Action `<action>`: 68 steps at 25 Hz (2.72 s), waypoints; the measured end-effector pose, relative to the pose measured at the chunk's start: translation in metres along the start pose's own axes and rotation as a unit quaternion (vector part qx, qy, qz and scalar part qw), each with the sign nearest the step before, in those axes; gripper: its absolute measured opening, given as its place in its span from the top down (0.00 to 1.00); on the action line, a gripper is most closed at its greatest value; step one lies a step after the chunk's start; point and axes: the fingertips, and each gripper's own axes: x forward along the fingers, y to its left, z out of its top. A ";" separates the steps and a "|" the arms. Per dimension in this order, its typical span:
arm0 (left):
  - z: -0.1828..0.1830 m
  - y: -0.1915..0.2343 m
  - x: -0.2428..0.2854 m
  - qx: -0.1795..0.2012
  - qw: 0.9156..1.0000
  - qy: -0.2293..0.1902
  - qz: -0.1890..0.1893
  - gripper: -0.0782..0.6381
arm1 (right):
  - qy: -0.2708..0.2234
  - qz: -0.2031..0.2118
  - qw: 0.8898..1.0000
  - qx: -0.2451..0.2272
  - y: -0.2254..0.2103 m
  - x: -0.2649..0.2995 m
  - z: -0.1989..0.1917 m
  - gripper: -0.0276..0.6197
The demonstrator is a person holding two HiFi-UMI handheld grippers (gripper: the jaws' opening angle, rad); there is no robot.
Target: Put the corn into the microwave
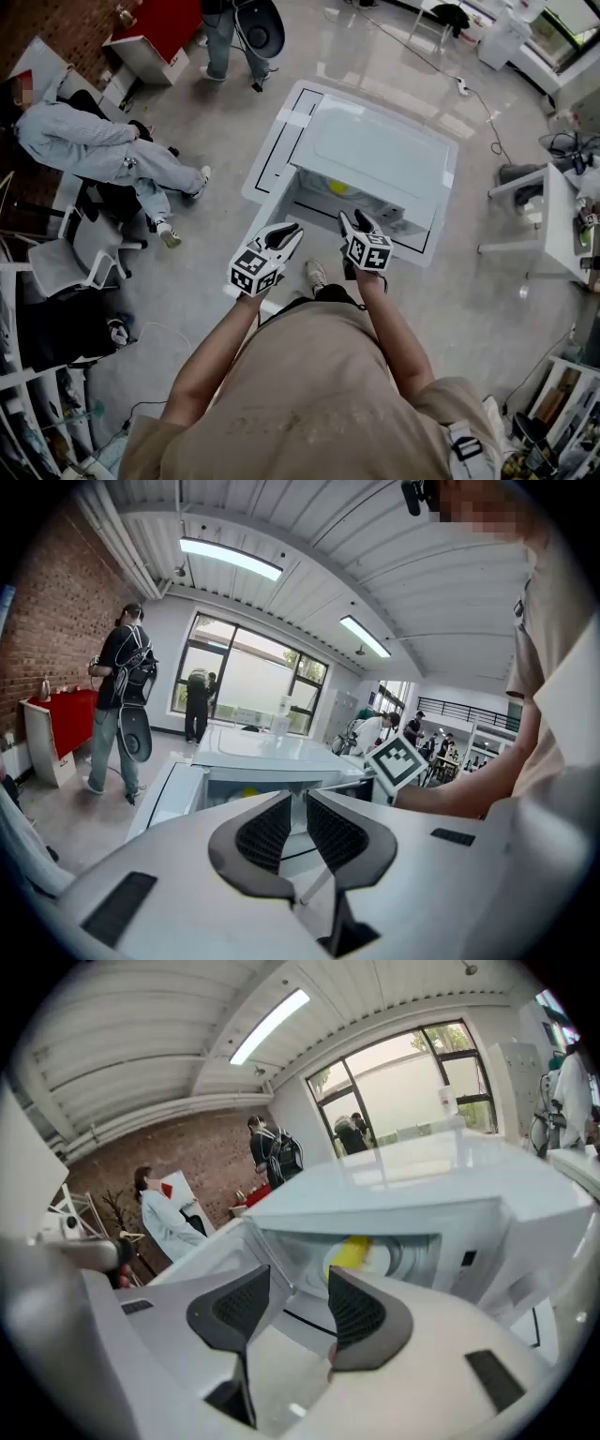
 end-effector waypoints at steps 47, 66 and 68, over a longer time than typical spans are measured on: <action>0.031 -0.058 -0.055 0.057 0.994 -0.064 -0.074 0.83 | -0.155 -0.018 0.970 -0.184 0.073 -0.245 0.034 0.70; 0.008 -0.068 -0.073 0.053 0.995 -0.043 -0.074 0.83 | -0.151 -0.009 0.973 -0.171 0.082 -0.249 0.004 0.70; 0.006 -0.068 -0.073 0.053 0.995 -0.043 -0.075 0.83 | -0.150 -0.009 0.974 -0.171 0.082 -0.249 0.002 0.70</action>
